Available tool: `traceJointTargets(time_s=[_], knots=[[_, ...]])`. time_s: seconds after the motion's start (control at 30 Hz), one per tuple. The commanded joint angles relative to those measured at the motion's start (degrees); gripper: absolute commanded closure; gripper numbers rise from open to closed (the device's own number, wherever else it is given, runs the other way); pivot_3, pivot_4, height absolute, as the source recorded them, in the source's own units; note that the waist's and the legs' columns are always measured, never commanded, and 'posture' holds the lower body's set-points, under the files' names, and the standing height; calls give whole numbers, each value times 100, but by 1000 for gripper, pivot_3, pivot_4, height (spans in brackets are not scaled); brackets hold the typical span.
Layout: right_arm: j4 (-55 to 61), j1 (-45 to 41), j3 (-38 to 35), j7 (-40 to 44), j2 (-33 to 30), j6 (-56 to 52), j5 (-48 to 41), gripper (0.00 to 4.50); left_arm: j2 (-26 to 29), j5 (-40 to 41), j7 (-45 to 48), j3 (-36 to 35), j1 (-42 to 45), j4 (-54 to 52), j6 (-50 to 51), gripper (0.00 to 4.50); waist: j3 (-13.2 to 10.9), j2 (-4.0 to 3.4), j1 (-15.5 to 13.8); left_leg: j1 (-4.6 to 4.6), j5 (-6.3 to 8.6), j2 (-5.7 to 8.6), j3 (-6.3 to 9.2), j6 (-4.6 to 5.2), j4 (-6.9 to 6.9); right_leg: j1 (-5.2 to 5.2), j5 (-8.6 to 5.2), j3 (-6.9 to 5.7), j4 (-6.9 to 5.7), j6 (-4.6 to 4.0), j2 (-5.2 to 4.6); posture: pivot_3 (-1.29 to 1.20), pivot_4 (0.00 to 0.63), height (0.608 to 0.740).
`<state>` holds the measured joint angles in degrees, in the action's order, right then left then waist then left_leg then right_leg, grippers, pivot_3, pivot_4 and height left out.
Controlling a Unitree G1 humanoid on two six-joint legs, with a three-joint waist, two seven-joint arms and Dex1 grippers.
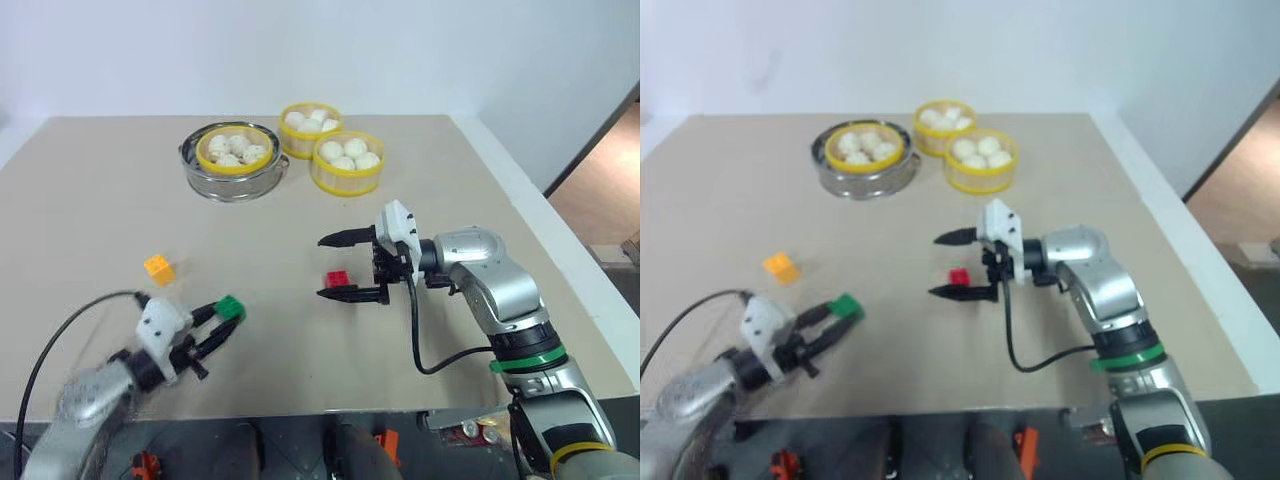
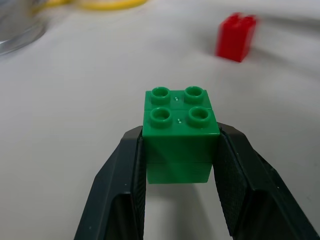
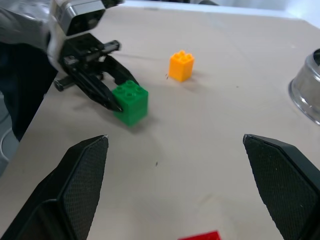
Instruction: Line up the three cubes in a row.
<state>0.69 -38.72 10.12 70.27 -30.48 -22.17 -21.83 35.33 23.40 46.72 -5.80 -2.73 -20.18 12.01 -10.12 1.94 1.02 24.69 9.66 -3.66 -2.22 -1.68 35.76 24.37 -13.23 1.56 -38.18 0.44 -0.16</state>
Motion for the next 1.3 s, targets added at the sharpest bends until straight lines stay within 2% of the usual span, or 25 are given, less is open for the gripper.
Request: traceJointTargets(time_s=[0.03,0.13,0.2,0.5,0.87,1.3], knots=[[-15,-105,-288,-17,-86,-308,-279,0,304,124,848,287,1019,680,67,3203,-1,1,5,7,-3,-3,-1,-1,-1,6,1,-3,1,0,1,0,150,740],[-21,-83,-441,-23,-133,-528,-474,0,240,-1,1497,811,2051,1460,131,3203,-1,0,28,5,-1,-1,-15,-1,-2,2,-1,6,5,9,-4,0,150,740],[-18,-44,-488,-31,-180,-549,-495,0,132,-29,1861,1084,2571,1897,126,3203,-1,0,18,13,1,2,-12,0,-5,6,1,9,4,46,0,0,150,740],[111,209,-551,-191,-294,-411,-397,0,-196,-641,2566,1762,3492,3085,-412,3203,-1,-1,19,47,15,-5,7,23,-8,50,-14,8,-12,39,28,0,150,740],[241,421,-572,-270,-449,-316,-414,0,-359,-988,2606,1913,3403,3225,-637,3203,-1,0,23,44,15,-4,2,23,23,49,-5,17,-37,45,26,0,150,740],[91,397,-456,-168,-439,-110,-323,0,-629,-1140,2193,1859,3455,3311,-520,3203,-1,-1,16,42,12,1,3,24,71,43,1,25,-76,52,23,0,150,740]])
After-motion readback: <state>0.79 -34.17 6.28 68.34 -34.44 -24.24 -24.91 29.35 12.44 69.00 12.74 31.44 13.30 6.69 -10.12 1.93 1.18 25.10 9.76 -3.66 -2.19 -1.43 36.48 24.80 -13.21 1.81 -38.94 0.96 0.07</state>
